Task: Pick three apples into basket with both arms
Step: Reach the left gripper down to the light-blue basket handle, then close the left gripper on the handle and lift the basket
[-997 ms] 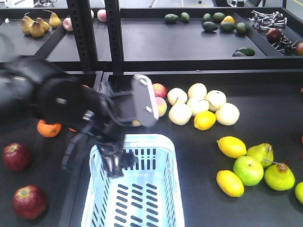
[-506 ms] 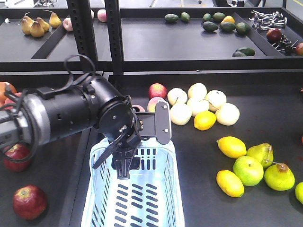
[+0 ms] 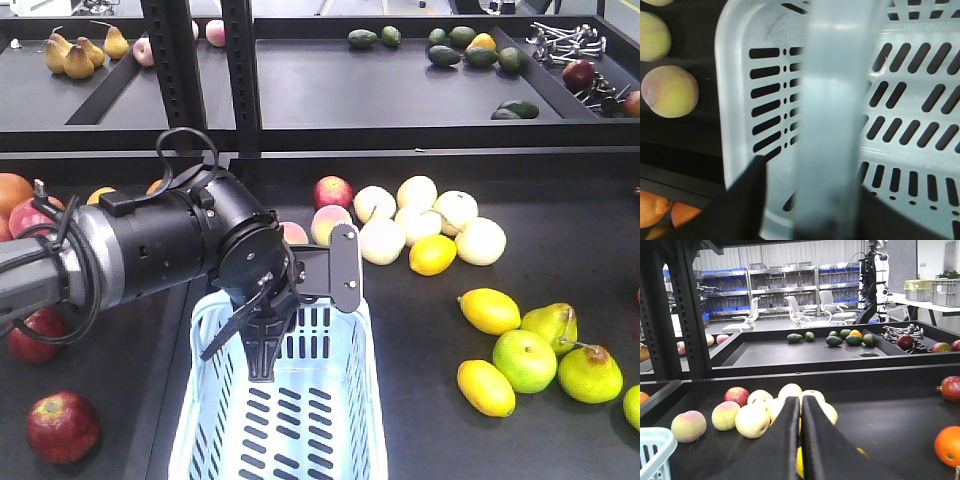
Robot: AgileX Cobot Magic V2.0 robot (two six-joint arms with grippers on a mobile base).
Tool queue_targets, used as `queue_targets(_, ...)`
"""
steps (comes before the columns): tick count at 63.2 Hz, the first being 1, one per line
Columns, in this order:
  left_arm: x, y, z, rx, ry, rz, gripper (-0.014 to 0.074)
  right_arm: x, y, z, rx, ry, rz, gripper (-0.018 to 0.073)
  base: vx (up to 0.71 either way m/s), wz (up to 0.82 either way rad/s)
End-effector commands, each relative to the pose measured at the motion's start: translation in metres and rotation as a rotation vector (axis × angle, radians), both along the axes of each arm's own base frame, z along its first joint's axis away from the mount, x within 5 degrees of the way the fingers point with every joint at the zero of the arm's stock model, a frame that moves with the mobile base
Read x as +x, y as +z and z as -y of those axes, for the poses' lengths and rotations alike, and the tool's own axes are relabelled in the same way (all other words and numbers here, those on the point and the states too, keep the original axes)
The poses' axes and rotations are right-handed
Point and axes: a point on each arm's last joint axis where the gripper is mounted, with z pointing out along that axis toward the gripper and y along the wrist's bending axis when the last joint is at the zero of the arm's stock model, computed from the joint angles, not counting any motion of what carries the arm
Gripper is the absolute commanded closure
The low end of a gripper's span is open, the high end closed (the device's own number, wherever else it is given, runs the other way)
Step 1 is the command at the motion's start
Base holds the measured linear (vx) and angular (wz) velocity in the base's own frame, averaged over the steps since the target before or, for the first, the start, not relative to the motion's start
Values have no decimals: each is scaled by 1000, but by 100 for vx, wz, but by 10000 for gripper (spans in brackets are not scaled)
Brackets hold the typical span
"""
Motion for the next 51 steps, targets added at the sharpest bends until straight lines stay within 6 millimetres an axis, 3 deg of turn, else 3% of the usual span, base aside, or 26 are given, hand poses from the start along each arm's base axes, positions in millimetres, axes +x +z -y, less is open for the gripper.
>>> queue_targets(1,-1,29,1,-72,-4,83,607,-1,3,0,-5,-7,75,568,0,0)
queue_targets(12,-2,33,-1,-75,-4,88,605,-1,3,0,-5,-7,75,568,0,0)
queue_targets(20,-7,54,-5,-101,2,118,604,-1,3,0,-5,-7,75,568,0,0)
queue_targets(33,-22,122,-21,-179,24,210,603,-1,3,0,-5,-7,75,568,0,0)
queue_targets(40,-39,165,-38,-234,38,270,603,-1,3,0,-5,-7,75,568,0,0)
queue_targets(51,-68,213,-69,-266,61,335,603,-1,3,0,-5,-7,75,568,0,0)
